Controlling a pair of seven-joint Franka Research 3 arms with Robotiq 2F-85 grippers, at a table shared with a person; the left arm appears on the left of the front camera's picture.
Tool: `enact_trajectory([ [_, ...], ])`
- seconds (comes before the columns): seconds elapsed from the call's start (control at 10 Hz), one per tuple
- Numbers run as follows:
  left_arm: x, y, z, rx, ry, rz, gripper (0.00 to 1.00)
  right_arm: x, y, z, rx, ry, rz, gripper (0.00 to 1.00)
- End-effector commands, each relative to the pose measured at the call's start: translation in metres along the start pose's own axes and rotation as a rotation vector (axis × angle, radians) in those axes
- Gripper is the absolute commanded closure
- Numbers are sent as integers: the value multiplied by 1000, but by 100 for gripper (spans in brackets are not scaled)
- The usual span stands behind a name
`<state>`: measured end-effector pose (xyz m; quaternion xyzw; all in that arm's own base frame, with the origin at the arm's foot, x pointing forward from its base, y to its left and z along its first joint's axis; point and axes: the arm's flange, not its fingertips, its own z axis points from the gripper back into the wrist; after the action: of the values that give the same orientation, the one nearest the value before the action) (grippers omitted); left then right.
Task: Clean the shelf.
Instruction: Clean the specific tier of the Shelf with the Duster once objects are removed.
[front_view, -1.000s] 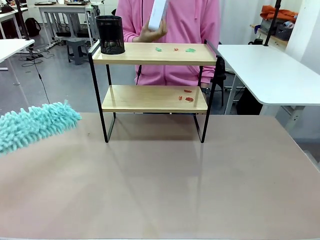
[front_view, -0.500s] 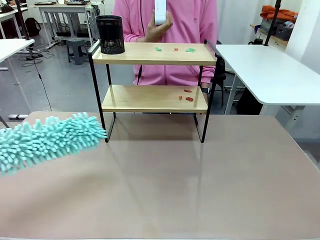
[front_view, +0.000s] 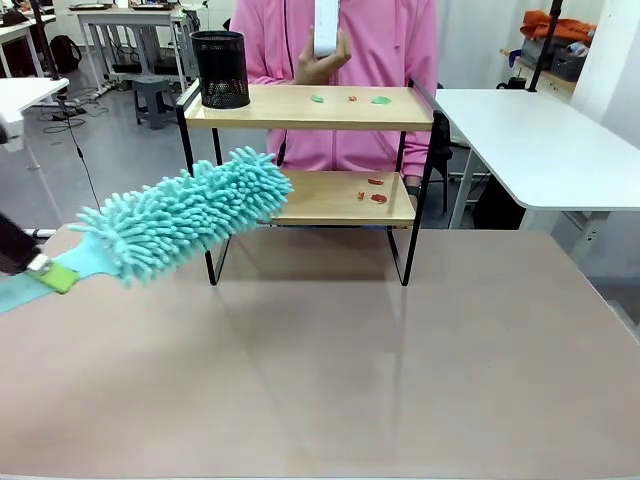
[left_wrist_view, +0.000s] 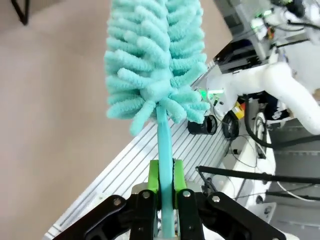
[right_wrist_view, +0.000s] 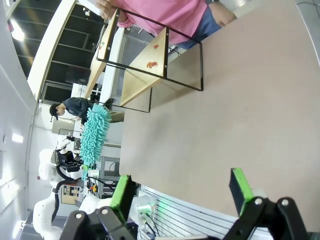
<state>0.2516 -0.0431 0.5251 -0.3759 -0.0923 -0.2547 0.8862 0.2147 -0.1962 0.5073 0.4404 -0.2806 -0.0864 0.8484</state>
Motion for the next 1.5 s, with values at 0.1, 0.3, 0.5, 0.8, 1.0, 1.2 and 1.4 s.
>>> enact_trajectory([
  [0.1, -10, 9, 13, -13, -8, -37, 88, 2, 2, 0, 16, -9, 25, 0],
  [0.3, -10, 9, 13, -13, -8, -37, 88, 2, 2, 0, 16, -9, 25, 0],
  [0.5, 2, 1, -6, 47, -56, 24, 88, 2, 2, 0, 16, -9, 25, 0],
  [0.8, 43, -22, -47, 168, -112, 19, 88, 2, 2, 0, 16, -9, 25, 0],
  [1.0, 66, -30, -70, 258, -190, 69, 88, 2, 2, 0, 16, -9, 25, 0],
  [1.2, 85, -25, -96, 338, -202, 140, 88, 2, 2, 0, 16, -9, 25, 0],
  [1.4, 97, -20, -111, 415, -223, 172, 88, 2, 2, 0, 16, -9, 25, 0],
])
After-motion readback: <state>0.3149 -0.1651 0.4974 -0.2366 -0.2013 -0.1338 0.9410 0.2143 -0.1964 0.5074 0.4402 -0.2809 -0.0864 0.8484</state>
